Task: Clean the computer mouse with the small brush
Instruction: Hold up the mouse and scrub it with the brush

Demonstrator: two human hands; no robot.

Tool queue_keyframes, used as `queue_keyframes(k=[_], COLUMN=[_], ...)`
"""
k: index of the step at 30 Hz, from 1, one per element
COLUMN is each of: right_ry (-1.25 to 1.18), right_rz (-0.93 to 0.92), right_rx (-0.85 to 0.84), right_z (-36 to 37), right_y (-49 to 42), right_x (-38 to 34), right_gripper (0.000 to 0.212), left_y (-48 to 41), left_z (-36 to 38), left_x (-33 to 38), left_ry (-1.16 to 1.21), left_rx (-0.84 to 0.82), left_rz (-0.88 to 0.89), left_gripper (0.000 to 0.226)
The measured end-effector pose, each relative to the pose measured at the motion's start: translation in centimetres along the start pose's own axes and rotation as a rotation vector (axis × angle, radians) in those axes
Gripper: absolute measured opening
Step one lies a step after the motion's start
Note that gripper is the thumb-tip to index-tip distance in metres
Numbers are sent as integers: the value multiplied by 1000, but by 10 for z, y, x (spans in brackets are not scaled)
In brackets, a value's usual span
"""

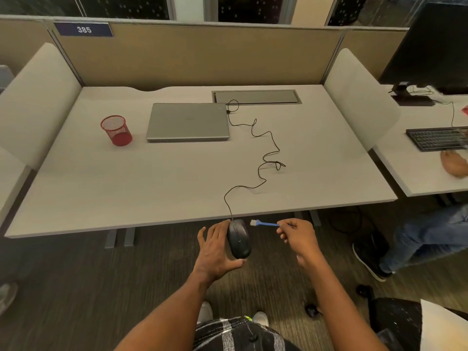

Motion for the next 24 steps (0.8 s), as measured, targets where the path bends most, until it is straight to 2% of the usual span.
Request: queue_keyframes(k=[2, 4, 8, 10, 13, 15, 17, 19, 22, 24], right_ry=[-109, -36, 181, 121, -14, 115, 308, 332, 177, 219], right_rz=[86, 103, 64, 61, 101, 50, -49, -140, -208, -239], right_rx=[-123, -208, -174, -185, -322, -328, -177, -61, -192, -272], right_z=[9, 13, 2, 0, 7, 6, -8, -20, -6, 7], right_y=[2, 3, -5, -5, 6, 9, 6, 11, 32, 46], right_x=[5, 14, 29, 23, 18, 22, 21, 9, -6, -7], right_gripper=[11, 13, 14, 13, 12, 11, 9, 8, 8, 7], left_y=[1, 1, 2, 1, 0, -1, -2, -2, -2, -3], left_z=[2, 5, 9, 8, 8, 7, 7, 9, 15, 19], left_x=[2, 4, 5, 5, 7, 6, 5, 5, 4, 6], left_ry=[7, 29, 26, 22, 45, 64, 62, 48, 25, 7], left_rx=[-5, -13, -38, -34, -11, 2, 6, -2, -35, -57], left_rz=[2, 2, 0, -5, -18, -30, -35, -34, -32, -25], left_gripper=[116, 116, 119, 118, 115, 116, 117, 117, 117, 118])
Point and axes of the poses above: each hand's wrist, its own y-axis away from the middle knuckle, its own z-axis out of the palm, x = y × z, the point moved 10 cm from there along -y, towards the middle knuckle, and after that the axes turned 10 degrees about x, right-handed, at the moved point
